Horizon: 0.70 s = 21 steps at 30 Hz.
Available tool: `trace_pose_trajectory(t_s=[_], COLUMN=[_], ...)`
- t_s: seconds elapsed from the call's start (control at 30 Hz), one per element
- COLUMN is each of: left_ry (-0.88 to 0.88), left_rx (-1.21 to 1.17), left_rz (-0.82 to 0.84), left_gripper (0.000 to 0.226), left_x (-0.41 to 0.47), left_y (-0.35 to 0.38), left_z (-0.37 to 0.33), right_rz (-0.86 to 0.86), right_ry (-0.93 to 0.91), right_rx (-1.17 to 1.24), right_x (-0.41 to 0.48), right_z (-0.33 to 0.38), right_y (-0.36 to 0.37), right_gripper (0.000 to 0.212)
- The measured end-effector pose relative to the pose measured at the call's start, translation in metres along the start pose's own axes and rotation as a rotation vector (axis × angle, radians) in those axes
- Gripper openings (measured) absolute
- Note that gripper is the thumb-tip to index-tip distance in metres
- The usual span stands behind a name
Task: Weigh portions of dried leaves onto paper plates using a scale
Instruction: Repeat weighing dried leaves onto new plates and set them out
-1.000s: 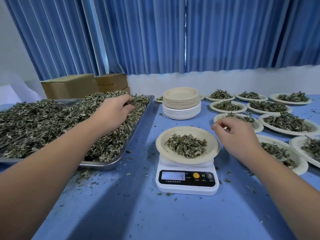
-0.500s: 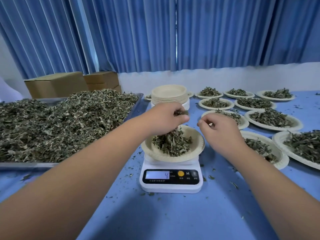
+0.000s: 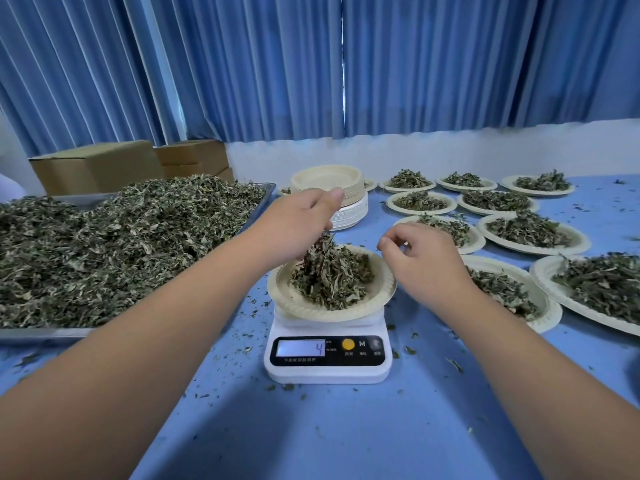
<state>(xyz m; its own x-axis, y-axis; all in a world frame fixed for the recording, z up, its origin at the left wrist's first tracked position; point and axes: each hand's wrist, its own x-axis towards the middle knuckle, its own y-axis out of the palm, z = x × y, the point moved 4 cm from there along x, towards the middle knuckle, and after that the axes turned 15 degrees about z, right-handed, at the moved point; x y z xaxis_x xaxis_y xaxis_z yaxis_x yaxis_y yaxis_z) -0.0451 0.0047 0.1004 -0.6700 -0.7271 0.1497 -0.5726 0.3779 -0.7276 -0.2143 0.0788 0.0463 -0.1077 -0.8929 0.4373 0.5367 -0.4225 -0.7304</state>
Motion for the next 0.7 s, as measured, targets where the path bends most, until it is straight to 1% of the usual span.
trace_pose_trajectory(t_s=[0.07, 0.27, 0.37, 0.5, 0.7], left_ry=[0.005, 0.010, 0.038, 0.058, 0.034], left_rx=[-0.080, -0.252, -0.300, -0.319, -0.227], left_rz=[-0.029, -0.081, -0.180, -0.337, -0.402], left_gripper=[0.033, 0.023, 0.022, 0.024, 0.024], left_x=[-0.004, -0.014, -0.020, -0.031, -0.047], left_y=[-0.005, -0.007, -0.005, -0.004, -0.004], left_z=[0.004, 0.014, 0.019, 0.027, 0.043], right_rz=[0.002, 0.012, 0.014, 0.002, 0.009], right_ry=[-0.002, 0.001, 0.001, 0.003, 0.012], right_rx=[0.000, 0.010, 0.011, 0.028, 0.039], right_x=[0.000, 0.000, 0.000, 0.000, -0.001], right_z=[0.000, -0.001, -0.002, -0.002, -0.002], right_y=[0.001, 0.002, 0.003, 0.002, 0.002], right_gripper=[0.019, 0.020, 0.020, 0.019, 0.021])
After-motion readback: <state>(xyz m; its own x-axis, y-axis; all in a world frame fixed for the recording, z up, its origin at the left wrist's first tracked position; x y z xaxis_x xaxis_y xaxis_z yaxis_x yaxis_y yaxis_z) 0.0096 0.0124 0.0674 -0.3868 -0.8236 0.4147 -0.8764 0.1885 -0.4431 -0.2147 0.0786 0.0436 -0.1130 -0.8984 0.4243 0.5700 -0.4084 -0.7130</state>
